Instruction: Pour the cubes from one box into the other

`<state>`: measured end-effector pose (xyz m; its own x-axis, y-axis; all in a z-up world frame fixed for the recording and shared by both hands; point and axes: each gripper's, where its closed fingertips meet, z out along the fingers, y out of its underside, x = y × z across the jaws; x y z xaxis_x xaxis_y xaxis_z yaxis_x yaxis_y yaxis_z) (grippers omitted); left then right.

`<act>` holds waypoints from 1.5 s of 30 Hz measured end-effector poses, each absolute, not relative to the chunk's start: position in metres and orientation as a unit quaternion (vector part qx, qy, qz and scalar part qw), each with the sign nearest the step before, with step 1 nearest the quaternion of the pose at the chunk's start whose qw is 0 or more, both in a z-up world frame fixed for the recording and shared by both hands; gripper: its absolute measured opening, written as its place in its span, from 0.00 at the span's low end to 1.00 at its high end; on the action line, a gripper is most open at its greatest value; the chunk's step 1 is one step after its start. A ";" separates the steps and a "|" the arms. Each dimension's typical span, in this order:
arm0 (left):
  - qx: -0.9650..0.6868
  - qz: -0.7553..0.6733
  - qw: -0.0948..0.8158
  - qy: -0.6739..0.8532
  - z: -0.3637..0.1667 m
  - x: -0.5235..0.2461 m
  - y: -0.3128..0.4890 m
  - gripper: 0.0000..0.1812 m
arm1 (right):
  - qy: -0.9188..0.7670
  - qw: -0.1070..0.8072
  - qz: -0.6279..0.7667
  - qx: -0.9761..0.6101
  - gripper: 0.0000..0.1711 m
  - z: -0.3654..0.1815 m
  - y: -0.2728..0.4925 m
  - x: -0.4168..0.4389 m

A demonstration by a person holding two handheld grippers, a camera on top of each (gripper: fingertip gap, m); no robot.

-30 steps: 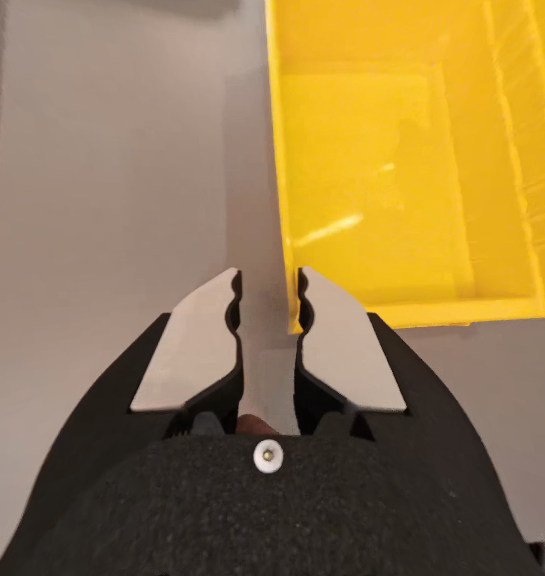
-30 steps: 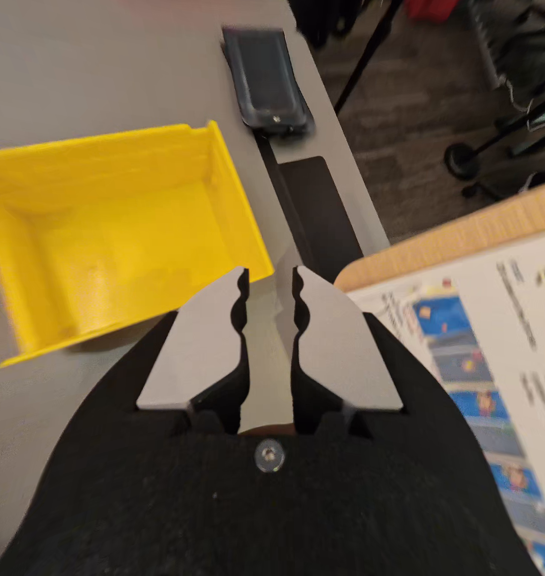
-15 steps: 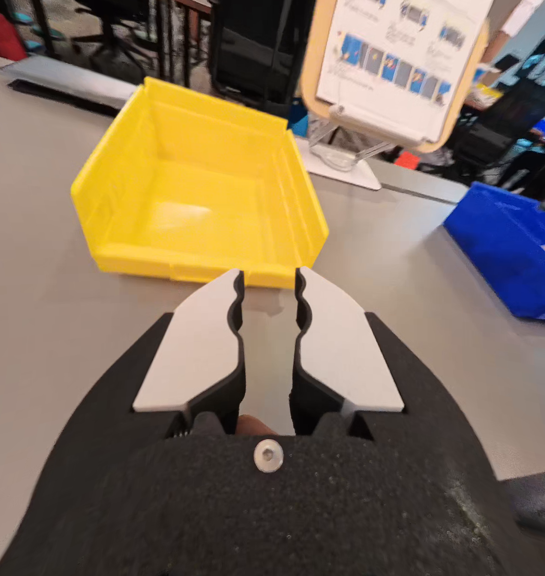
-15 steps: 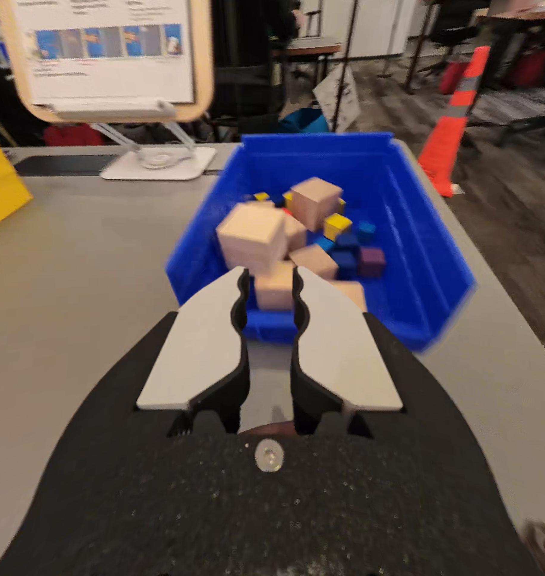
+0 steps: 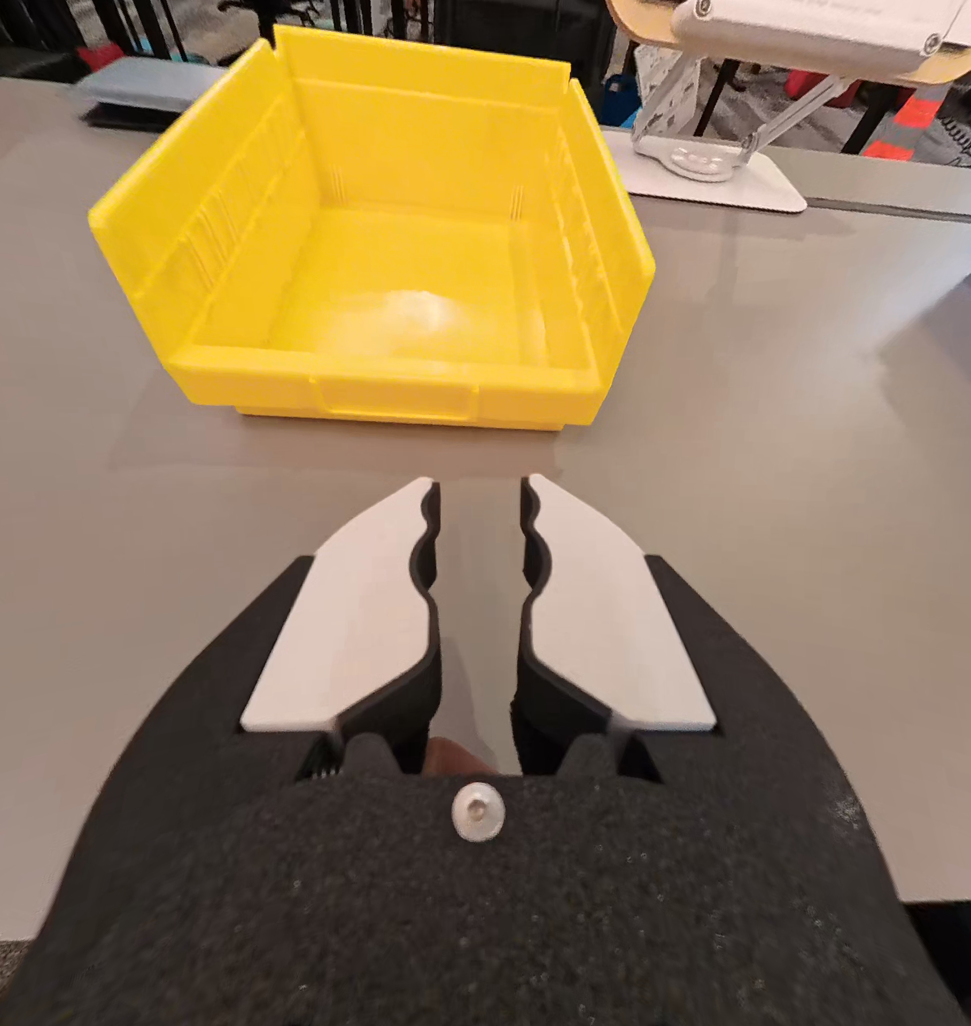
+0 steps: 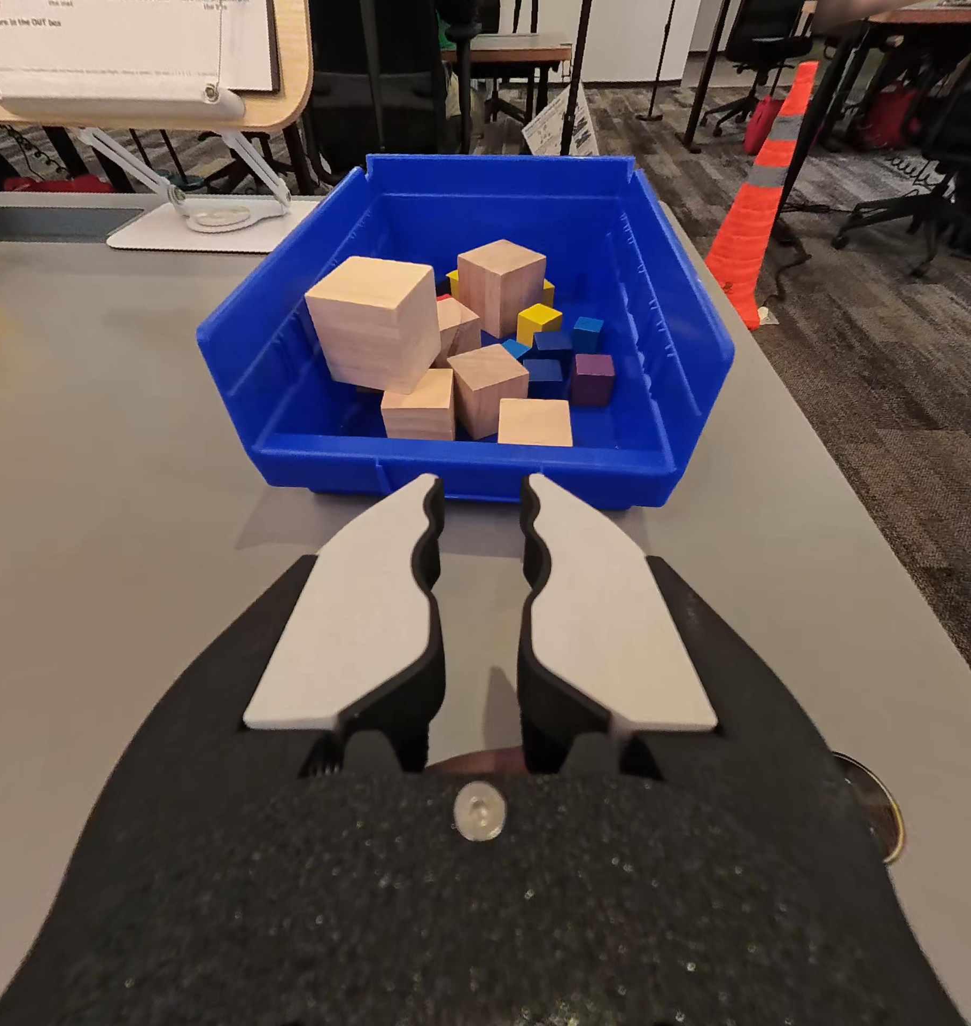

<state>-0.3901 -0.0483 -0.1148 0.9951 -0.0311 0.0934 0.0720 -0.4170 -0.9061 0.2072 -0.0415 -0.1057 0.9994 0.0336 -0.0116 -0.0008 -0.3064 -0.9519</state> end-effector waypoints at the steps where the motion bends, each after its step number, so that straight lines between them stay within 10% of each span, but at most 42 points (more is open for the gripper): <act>1: -0.840 -0.054 0.540 -0.014 -0.114 -0.390 -0.049 0.15 | -0.008 0.589 0.014 -0.808 0.15 -0.106 -0.042 0.208; 18: -0.834 -0.051 0.549 0.003 -0.104 -0.376 -0.050 0.15 | -0.006 0.588 0.003 -0.809 0.15 -0.109 -0.039 0.216; 33: -0.823 -0.201 0.487 0.210 -0.115 0.054 -0.002 0.22 | 0.149 0.606 0.029 -0.780 0.24 -0.108 0.001 0.306; 43: -0.837 -0.168 0.501 0.143 -0.131 0.111 0.060 0.13 | 0.112 0.564 0.103 -0.811 0.22 -0.129 0.050 0.289; 45: -0.843 -0.147 0.498 0.137 -0.131 0.107 0.064 0.09 | 0.134 0.573 0.131 -0.798 0.06 -0.124 0.055 0.291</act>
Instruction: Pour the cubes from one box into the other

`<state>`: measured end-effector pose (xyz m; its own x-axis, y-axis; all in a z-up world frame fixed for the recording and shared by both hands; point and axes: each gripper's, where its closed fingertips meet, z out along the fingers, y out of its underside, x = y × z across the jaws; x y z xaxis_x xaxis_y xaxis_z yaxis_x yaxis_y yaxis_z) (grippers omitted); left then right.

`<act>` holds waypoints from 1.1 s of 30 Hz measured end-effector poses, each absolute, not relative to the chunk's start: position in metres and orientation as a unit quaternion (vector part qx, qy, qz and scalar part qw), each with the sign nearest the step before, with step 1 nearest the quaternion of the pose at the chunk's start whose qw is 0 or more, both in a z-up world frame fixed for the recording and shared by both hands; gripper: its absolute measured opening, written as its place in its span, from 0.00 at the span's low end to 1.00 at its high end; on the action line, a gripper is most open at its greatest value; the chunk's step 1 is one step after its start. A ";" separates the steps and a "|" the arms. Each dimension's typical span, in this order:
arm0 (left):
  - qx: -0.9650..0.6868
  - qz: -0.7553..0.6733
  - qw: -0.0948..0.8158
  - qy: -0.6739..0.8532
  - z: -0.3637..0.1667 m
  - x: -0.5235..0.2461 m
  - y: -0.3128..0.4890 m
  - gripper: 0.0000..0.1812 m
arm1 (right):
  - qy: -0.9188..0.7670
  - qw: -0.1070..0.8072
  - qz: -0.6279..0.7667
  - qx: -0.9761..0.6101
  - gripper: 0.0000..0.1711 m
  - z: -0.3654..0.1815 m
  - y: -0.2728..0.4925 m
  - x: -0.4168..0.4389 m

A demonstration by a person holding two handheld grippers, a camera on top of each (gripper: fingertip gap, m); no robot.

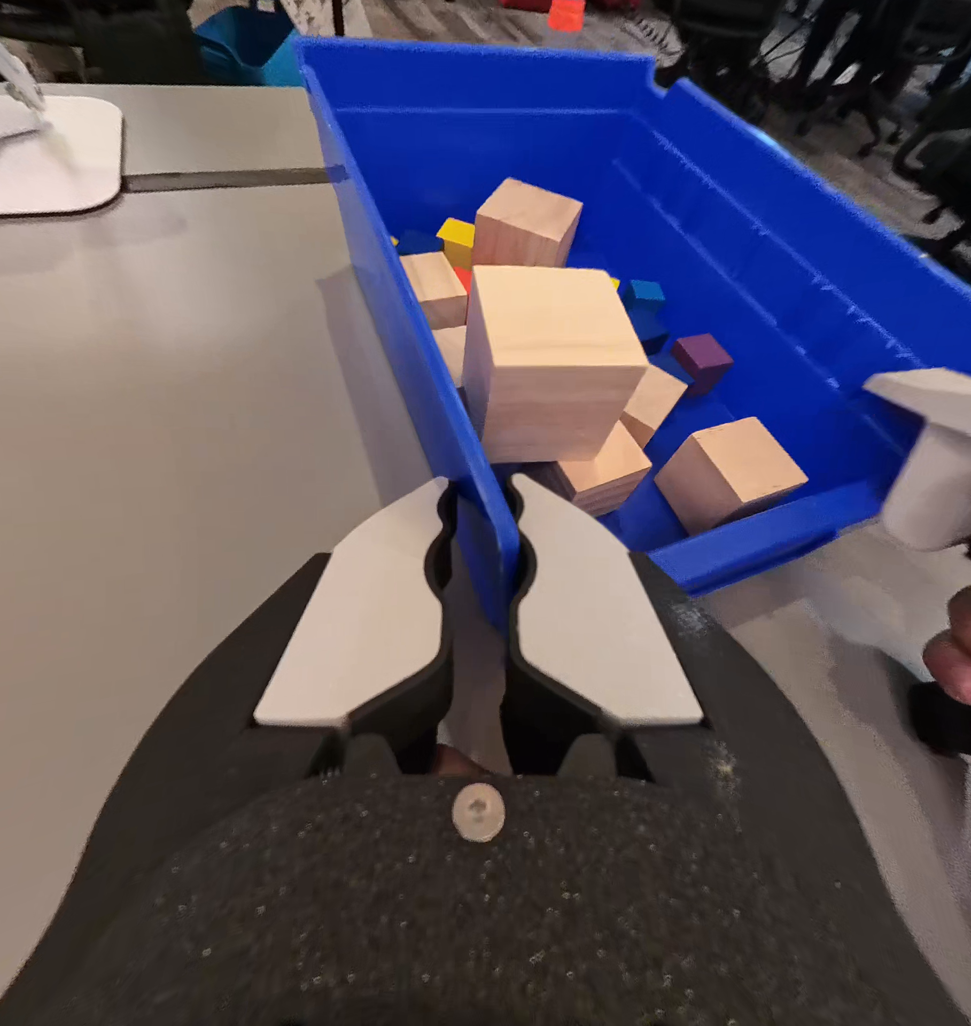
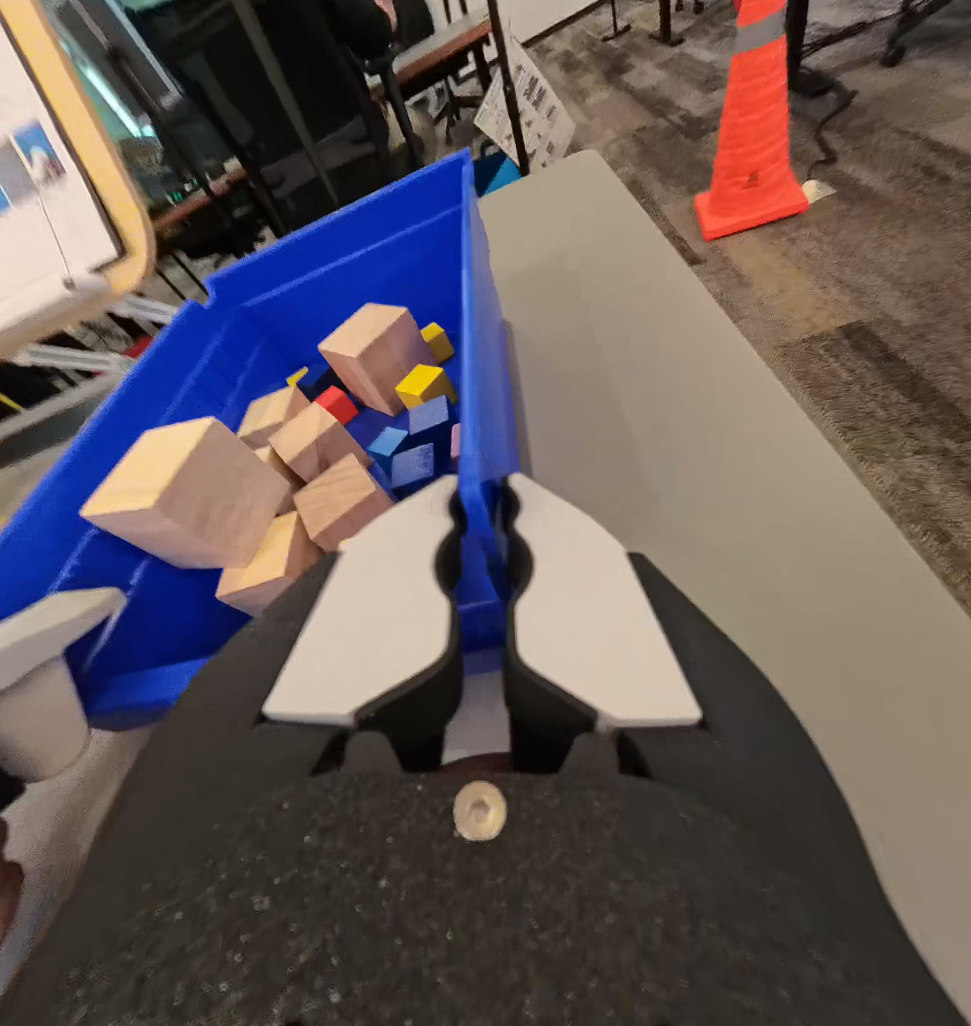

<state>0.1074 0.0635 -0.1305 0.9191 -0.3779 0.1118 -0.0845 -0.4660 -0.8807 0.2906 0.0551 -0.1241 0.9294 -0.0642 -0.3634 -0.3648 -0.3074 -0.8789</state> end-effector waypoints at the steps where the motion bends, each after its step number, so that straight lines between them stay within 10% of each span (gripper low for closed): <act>1: -0.849 -0.128 0.495 0.135 -0.131 0.105 0.064 0.07 | 0.141 0.570 0.133 -0.799 0.03 -0.125 0.054 0.291; 27: -0.867 -0.059 0.487 0.094 -0.128 -0.250 0.068 0.03 | 0.007 0.568 0.079 -0.819 0.02 -0.123 0.062 -0.060; 30: -0.855 -0.062 0.497 0.137 -0.109 -0.243 0.047 0.23 | 0.011 0.545 0.136 -0.827 0.06 -0.120 0.052 -0.059; 33: -0.837 -0.085 0.516 0.160 -0.082 -0.259 0.004 0.22 | -0.039 0.569 0.160 -0.805 0.14 -0.095 0.028 -0.052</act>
